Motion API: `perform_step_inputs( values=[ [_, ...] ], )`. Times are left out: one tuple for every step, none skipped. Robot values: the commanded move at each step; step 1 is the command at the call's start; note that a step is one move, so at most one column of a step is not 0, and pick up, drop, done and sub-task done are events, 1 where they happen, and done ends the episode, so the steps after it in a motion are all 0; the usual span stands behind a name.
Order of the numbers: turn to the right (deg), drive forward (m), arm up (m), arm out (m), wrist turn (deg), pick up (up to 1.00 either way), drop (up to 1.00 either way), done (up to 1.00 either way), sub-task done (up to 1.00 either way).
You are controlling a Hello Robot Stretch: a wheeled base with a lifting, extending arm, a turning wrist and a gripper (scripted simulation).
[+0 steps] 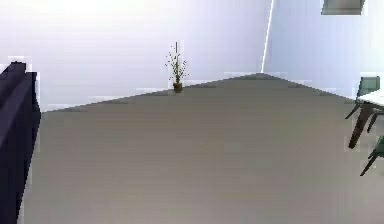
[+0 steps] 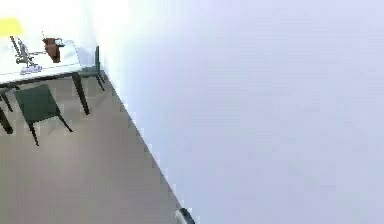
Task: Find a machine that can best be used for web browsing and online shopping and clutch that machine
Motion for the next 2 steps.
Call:
perform_step_inputs(
  values=[
    [-33.0, 0.0, 0.0, 0.0, 0.0, 0.0, 0.0, 0.0, 0.0],
    [0.0, 0.05, 0.0, 0.0, 0.0, 0.0, 0.0, 0.0, 0.0]
  ],
)
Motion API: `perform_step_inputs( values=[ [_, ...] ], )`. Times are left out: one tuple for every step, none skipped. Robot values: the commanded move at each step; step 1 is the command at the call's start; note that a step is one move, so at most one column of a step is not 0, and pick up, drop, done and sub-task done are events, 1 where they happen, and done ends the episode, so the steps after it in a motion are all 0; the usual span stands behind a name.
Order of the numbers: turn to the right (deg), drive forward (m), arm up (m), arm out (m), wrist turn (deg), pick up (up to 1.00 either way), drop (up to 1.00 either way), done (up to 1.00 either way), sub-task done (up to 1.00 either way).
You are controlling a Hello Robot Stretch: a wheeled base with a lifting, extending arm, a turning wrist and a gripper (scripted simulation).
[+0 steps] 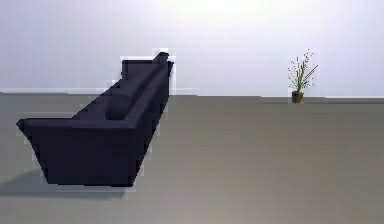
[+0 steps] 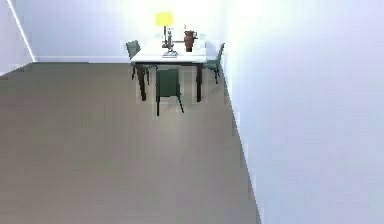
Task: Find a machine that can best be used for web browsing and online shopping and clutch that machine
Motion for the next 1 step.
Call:
perform_step_inputs(
  values=[
    [45.0, 0.0, 0.0, 0.0, 0.0, 0.0, 0.0, 0.0, 0.0]
  ],
)
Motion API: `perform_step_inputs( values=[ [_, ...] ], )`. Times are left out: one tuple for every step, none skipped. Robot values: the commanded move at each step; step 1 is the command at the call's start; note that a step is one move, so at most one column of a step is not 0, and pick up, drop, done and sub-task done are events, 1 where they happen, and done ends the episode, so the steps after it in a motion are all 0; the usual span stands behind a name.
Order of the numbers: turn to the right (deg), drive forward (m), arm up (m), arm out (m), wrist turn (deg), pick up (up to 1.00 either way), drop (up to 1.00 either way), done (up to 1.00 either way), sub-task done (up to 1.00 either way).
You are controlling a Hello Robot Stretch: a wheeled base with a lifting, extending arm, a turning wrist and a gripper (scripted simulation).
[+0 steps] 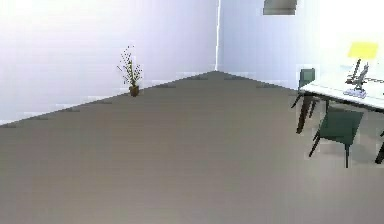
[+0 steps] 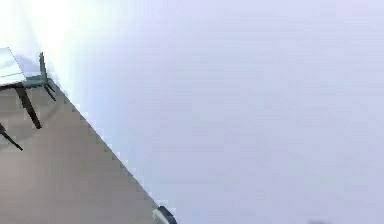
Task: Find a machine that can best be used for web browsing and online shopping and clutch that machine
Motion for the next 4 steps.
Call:
perform_step_inputs(
  values=[
    [12.0, 0.0, 0.0, 0.0, 0.0, 0.0, 0.0, 0.0, 0.0],
    [0.0, 1.0, 0.0, 0.0, 0.0, 0.0, 0.0, 0.0, 0.0],
    [0.0, 1.0, 0.0, 0.0, 0.0, 0.0, 0.0, 0.0, 0.0],
    [6.0, 0.0, 0.0, 0.0, 0.0, 0.0, 0.0, 0.0, 0.0]
  ],
)
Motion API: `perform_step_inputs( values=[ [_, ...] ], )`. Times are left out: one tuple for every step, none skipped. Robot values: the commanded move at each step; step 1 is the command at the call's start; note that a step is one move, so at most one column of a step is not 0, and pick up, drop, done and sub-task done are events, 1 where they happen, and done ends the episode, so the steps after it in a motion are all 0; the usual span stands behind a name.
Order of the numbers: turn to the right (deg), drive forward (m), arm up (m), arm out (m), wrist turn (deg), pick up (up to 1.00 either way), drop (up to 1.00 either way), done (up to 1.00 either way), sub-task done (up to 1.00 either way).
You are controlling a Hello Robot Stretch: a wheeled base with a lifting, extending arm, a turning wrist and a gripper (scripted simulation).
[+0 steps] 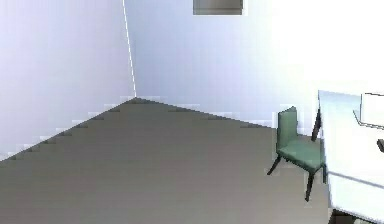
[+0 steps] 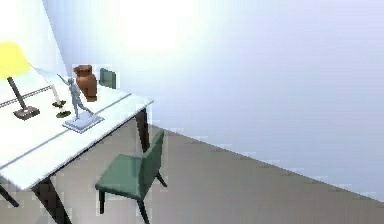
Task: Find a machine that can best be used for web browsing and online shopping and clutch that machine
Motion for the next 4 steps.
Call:
perform_step_inputs(
  values=[
    [0.0, 0.7, 0.0, 0.0, 0.0, 0.0, 0.0, 0.0, 0.0],
    [12.0, 0.0, 0.0, 0.0, 0.0, 0.0, 0.0, 0.0, 0.0],
    [3.0, 0.0, 0.0, 0.0, 0.0, 0.0, 0.0, 0.0, 0.0],
    [0.0, 1.0, 0.0, 0.0, 0.0, 0.0, 0.0, 0.0, 0.0]
  ],
)
